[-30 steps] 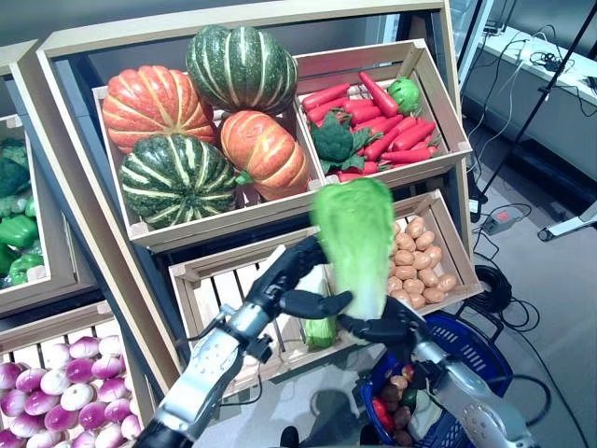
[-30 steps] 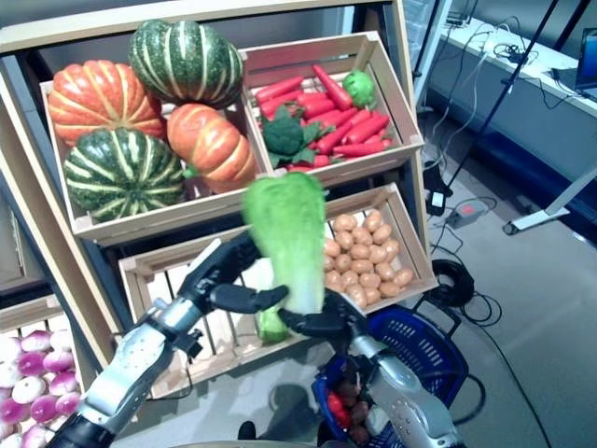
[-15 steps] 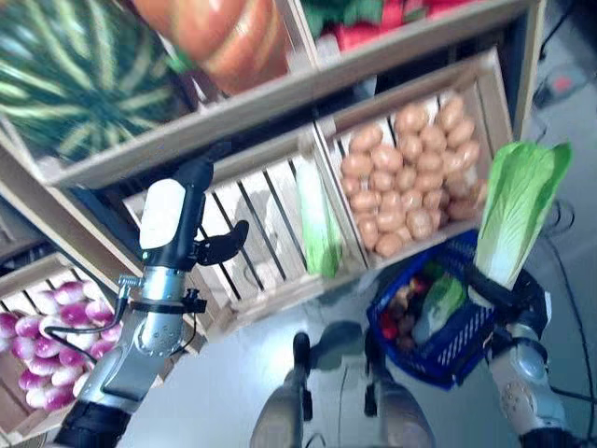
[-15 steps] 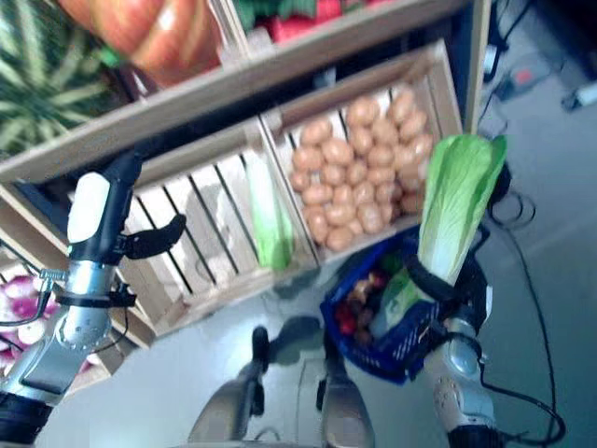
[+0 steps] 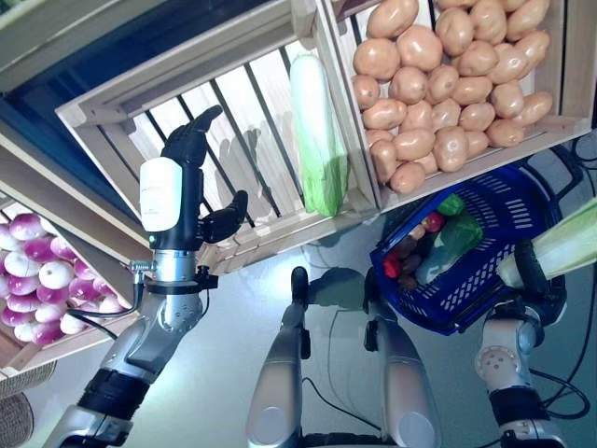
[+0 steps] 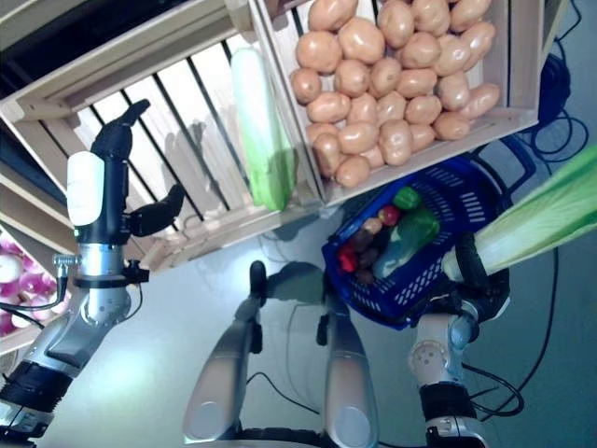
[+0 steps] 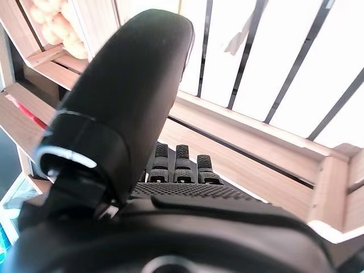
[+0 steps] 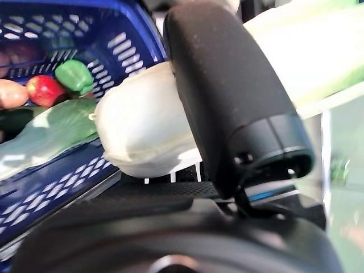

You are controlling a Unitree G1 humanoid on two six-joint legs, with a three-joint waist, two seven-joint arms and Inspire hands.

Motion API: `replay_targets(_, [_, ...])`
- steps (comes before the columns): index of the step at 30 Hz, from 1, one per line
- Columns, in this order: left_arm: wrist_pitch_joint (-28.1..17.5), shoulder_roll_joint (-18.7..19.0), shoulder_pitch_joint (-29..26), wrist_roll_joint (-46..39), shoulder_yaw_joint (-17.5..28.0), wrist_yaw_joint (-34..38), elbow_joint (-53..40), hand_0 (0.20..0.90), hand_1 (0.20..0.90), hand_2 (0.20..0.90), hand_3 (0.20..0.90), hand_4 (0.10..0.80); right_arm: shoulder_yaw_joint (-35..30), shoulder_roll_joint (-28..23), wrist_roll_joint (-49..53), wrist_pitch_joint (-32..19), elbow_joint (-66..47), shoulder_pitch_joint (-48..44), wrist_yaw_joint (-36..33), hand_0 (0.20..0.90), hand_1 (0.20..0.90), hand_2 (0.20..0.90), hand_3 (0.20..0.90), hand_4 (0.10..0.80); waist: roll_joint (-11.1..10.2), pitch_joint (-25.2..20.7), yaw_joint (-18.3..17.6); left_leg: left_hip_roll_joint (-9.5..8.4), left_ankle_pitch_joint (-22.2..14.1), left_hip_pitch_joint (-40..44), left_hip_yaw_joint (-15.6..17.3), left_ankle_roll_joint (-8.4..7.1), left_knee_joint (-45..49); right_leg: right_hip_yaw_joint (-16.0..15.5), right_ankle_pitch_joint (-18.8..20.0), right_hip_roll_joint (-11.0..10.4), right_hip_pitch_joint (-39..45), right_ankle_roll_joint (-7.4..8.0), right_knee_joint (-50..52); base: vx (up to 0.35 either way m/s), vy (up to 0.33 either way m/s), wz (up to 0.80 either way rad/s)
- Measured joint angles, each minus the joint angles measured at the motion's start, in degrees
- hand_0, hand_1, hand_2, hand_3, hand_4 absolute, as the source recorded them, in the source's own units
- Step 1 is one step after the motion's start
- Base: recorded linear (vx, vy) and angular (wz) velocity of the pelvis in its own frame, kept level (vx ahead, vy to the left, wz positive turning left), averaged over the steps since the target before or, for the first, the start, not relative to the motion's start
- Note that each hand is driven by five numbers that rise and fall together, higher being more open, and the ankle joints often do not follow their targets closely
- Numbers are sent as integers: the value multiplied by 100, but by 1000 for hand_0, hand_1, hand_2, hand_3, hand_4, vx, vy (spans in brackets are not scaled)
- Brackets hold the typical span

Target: Put vegetables into the basket

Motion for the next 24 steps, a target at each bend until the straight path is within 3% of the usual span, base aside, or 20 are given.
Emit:
replay_targets(6, [85,-234,-532,-9,-402,75,112,900,900,900,900,800,90,18,650,184,927,-858,-3,300,300,300,300,400,7,6,95,-57,5,-448,-35,-8,232,14,-114,-98,-543,-49,459,-56,-34,7])
replay_targets(15, [81,-290,-1340,0,-894,244,348,900,900,900,900,800,293,-55,1798,1774,2668,-2207,777,300,300,300,300,400,13,9,273,-53,84,-886,-160,-68,279,-22,-135,-81,-976,-85,571,-36,-28,4])
replay_targets(24, [188,-283,-1607,-9,-1016,266,555,900,900,900,900,800,286,-74,1891,2901,3413,-2768,1247,300,300,300,300,400,49,26,390,-77,72,-1011,-167,-51,278,-33,-123,-90,-1096,-112,567,-6,1,1])
